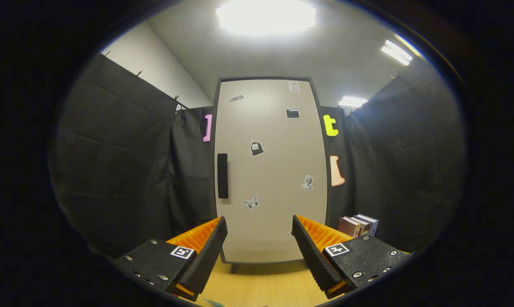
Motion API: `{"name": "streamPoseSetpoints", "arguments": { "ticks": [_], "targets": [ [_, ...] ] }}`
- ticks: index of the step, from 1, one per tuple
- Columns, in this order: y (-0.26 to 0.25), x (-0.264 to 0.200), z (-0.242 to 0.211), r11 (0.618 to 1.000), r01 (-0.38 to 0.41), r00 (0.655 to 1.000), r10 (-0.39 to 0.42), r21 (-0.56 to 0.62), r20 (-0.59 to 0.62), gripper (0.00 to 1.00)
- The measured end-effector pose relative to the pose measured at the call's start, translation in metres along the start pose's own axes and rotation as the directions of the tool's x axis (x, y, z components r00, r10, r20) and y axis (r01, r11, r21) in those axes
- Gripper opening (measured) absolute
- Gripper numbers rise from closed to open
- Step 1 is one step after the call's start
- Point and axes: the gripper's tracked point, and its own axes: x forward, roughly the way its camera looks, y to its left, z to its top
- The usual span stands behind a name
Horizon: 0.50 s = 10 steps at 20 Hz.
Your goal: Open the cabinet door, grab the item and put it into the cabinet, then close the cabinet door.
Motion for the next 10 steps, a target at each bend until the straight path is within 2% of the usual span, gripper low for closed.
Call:
{"name": "streamPoseSetpoints", "arguments": {
  "ticks": [10],
  "targets": [
    [0.041,0.088,0.03,0.998,-0.063,0.997,0.062,0.015,0.051,0.95]
  ]
}}
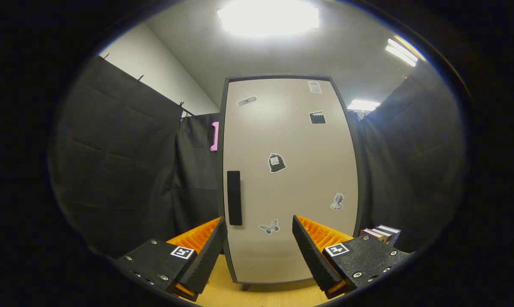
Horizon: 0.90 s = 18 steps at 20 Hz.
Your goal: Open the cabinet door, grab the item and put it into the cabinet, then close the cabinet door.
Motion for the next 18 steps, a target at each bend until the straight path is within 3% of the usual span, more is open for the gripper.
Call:
{"name": "streamPoseSetpoints", "arguments": {
  "ticks": [11,18],
  "targets": [
    [0.029,0.087,0.0,0.997,-0.047,0.999,0.049,0.057,-0.023,0.95],
    [0.038,0.137,-0.006,0.996,-0.05,0.997,0.053,0.071,-0.049,0.85]
  ]
}}
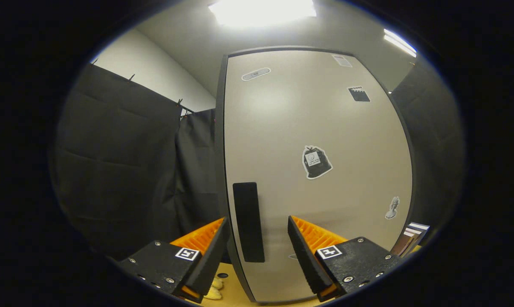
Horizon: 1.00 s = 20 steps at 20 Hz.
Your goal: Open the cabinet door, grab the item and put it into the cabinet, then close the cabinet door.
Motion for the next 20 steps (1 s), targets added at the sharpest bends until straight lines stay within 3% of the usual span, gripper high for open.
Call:
{"name": "streamPoseSetpoints", "arguments": {
  "ticks": [5,8,12,20],
  "targets": [
    [0.008,0.027,-0.021,0.999,-0.023,0.995,0.027,0.036,-0.101,0.68],
    [0.011,0.029,-0.021,0.999,-0.02,0.993,0.023,0.027,-0.117,0.46],
    [0.01,0.029,-0.022,1.0,-0.019,0.989,0.019,-0.004,-0.146,0.29],
    [0.01,-0.001,-0.02,0.998,-0.058,0.985,0.054,-0.015,-0.165,0.26]
  ]
}}
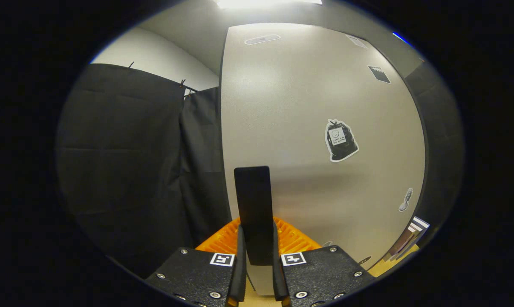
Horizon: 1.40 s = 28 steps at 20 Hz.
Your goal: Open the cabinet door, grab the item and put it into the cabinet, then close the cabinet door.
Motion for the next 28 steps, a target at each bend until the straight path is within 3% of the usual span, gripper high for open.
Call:
{"name": "streamPoseSetpoints", "arguments": {
  "ticks": [21,28],
  "targets": [
    [-0.022,-0.116,0.0,0.998,-0.055,0.997,0.055,0.014,-0.044,0.26],
    [-0.042,-0.149,0.0,0.999,-0.036,0.999,0.036,0.01,-0.037,0.25]
  ]
}}
